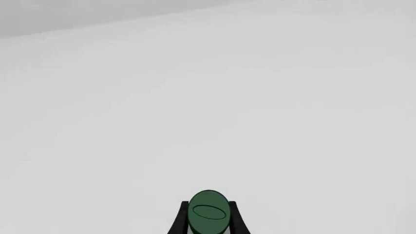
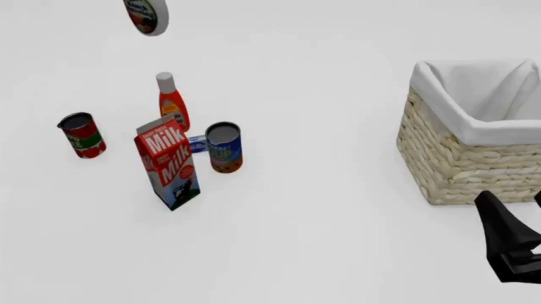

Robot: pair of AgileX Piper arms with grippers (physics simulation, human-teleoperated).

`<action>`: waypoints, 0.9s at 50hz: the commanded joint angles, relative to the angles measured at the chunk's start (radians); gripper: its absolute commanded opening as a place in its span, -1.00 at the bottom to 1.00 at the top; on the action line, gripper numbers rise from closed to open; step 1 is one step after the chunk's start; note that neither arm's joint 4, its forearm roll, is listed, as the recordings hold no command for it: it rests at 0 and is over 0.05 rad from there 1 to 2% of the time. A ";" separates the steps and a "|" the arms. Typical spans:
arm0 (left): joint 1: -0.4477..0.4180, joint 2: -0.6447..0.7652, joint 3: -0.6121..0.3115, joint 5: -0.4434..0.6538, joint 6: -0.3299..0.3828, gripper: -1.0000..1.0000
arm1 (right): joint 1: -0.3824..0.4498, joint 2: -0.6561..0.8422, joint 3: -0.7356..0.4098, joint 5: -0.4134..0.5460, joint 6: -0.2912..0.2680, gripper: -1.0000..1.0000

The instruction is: Pick the salad dressing and place it in the basket.

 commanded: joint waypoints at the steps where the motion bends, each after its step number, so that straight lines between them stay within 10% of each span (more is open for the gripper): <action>1: -0.146 -0.066 0.053 -0.005 0.034 -1.00 | 0.002 -0.005 0.000 0.004 0.001 1.00; 45: -0.507 -0.063 0.296 -0.163 -0.013 -1.00 | 0.002 -0.039 -0.001 0.042 0.003 1.00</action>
